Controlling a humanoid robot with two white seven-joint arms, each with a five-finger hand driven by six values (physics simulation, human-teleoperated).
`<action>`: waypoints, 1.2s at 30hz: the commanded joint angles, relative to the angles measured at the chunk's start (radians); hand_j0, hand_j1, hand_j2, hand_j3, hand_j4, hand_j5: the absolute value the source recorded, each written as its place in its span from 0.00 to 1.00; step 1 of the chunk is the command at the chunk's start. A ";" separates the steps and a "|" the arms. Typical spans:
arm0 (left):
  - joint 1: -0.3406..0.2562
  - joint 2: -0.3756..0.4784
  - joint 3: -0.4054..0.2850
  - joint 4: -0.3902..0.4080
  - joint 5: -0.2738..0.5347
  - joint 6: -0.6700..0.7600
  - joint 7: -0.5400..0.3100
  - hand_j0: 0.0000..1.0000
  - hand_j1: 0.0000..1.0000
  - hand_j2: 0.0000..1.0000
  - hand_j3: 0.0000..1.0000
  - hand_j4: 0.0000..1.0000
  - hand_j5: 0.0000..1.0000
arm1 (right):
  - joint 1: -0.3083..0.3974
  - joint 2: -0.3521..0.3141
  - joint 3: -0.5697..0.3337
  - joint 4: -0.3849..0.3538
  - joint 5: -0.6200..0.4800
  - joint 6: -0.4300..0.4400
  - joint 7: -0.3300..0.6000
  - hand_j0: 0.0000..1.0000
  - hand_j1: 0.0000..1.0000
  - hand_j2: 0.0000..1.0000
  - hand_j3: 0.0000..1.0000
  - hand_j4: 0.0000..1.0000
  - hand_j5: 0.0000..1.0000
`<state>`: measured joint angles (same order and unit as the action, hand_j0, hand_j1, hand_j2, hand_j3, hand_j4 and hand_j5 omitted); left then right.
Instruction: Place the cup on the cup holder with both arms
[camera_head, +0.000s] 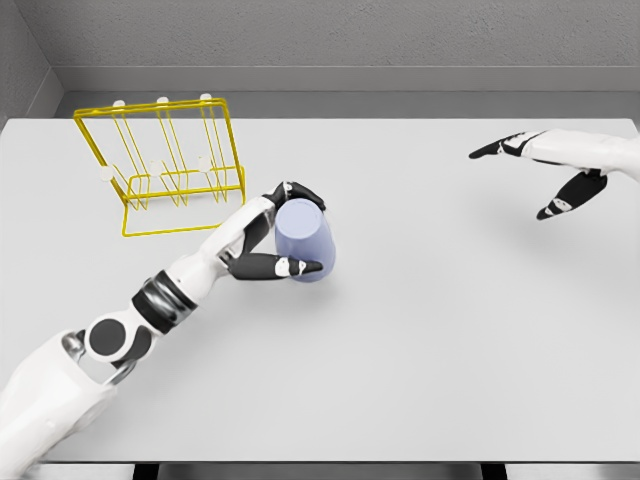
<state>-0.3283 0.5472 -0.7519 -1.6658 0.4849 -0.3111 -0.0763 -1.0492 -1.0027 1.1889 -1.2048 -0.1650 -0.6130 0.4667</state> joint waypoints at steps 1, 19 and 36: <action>0.000 0.022 0.029 -0.026 0.017 0.000 0.001 0.24 0.24 0.24 0.24 0.24 0.24 | 0.000 -0.001 -0.002 0.001 -0.007 0.002 0.000 1.00 1.00 1.00 1.00 1.00 1.00; -0.092 0.204 0.103 -0.097 0.184 0.004 0.001 0.24 0.24 0.24 0.24 0.24 0.24 | 0.000 0.007 -0.003 0.001 -0.007 0.002 0.000 1.00 1.00 1.00 1.00 1.00 1.00; -0.143 0.237 0.171 -0.055 0.213 0.041 0.001 0.24 0.24 0.24 0.24 0.24 0.24 | 0.000 0.004 -0.003 -0.001 -0.007 0.002 0.000 1.00 1.00 1.00 1.00 1.00 1.00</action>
<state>-0.4709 0.7846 -0.5873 -1.7303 0.6921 -0.2740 -0.0758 -1.0492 -0.9981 1.1879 -1.2045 -0.1650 -0.6130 0.4667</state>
